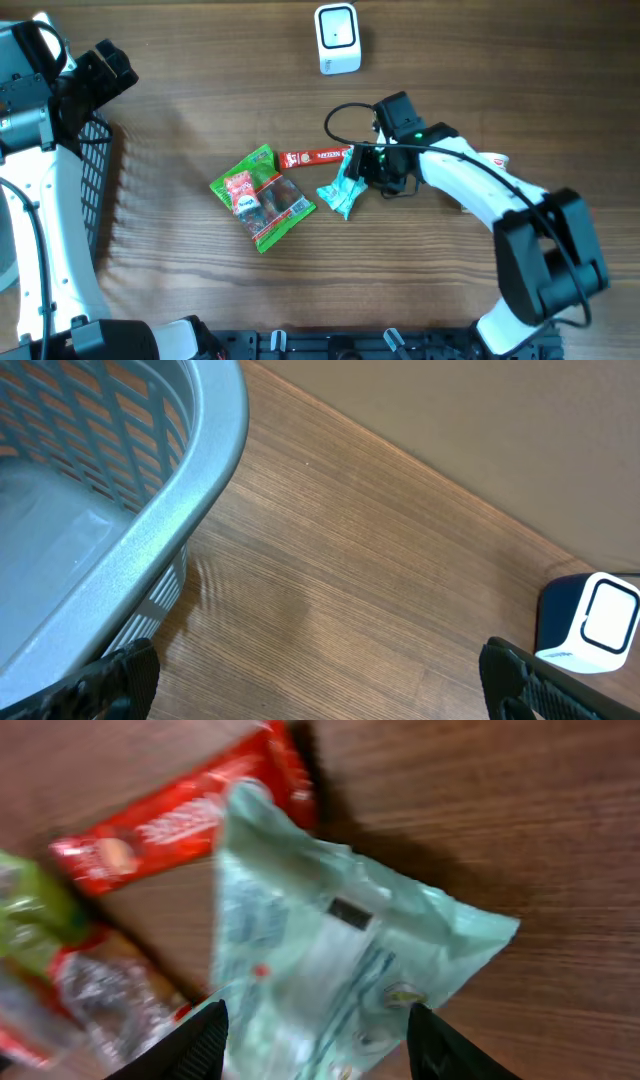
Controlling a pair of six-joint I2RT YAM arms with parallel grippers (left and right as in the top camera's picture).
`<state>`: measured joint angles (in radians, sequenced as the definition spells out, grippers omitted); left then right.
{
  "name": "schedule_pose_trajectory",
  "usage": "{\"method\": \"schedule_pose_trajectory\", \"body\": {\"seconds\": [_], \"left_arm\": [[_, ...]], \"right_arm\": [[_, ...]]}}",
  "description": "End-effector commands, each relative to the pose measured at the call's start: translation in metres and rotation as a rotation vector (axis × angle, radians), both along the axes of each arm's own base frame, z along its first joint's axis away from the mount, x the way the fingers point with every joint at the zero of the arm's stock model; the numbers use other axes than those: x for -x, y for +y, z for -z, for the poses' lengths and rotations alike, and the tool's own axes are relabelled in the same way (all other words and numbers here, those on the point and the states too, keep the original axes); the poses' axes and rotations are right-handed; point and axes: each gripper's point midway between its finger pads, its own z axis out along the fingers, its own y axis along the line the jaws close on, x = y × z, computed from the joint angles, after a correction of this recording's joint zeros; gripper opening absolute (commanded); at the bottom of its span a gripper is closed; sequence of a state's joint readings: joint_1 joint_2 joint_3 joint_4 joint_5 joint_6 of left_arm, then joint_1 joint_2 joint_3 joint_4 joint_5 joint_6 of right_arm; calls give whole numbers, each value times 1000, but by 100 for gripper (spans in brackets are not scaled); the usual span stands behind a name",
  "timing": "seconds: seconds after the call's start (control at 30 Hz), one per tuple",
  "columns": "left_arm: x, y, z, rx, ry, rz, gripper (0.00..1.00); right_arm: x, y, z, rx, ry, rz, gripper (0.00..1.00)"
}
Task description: Scan the item barcode
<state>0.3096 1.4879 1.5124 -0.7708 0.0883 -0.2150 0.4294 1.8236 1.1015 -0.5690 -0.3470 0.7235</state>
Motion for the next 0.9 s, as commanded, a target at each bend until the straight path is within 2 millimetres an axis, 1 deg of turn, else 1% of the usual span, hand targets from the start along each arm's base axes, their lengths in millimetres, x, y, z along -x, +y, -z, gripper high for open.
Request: {"method": "schedule_pose_trajectory", "body": {"seconds": [0.0,0.03,0.07,0.1,0.13,0.17,0.2,0.23,0.27,0.33,0.37,0.43,0.47,0.5,0.57,0.63,0.7,0.87], "left_arm": [[-1,0,-7,1,-19,2,100],[-1,0,-7,1,-19,2,100],[-1,0,-7,1,-19,2,100],[-1,0,-7,1,-19,2,100],[-1,0,-7,1,-19,2,100],[-1,0,-7,1,-19,2,100],[-1,0,-7,1,-19,2,100],[-1,0,-7,1,-19,2,100],[-1,0,-7,1,-19,2,100],[-1,0,-7,1,-19,2,100],[-1,0,-7,1,-19,2,100],[-1,0,-7,1,-19,2,100],[-1,0,-7,1,-19,2,100],[-1,0,-7,1,-19,2,100],[-1,0,-7,1,-19,2,100],[-1,0,-7,1,-19,2,100],[-1,0,-7,1,-19,2,100],[-1,0,-7,1,-19,2,100]], "right_arm": [[11,-4,30,47,102,61,58],[10,-3,33,48,105,61,58],[9,-3,38,49,111,68,56],[9,-3,41,49,116,77,48],[8,-2,41,49,112,72,25],[8,0,39,37,102,42,4],[9,2,36,19,96,17,4],[7,5,25,-13,69,-21,4],[4,5,6,-44,12,-70,4],[-1,3,-46,-114,-132,-168,4],[-1,-1,-78,-164,-219,-219,4],[6,-8,-135,-250,-370,-282,4],[17,-15,-167,-265,-456,-300,4],[23,-17,-178,-265,-487,-311,4],[36,-22,-190,-247,-533,-358,4],[42,-29,-185,-211,-500,-343,4],[45,-30,-179,-204,-471,-341,4],[42,-38,-174,-151,-469,-322,4]]}}
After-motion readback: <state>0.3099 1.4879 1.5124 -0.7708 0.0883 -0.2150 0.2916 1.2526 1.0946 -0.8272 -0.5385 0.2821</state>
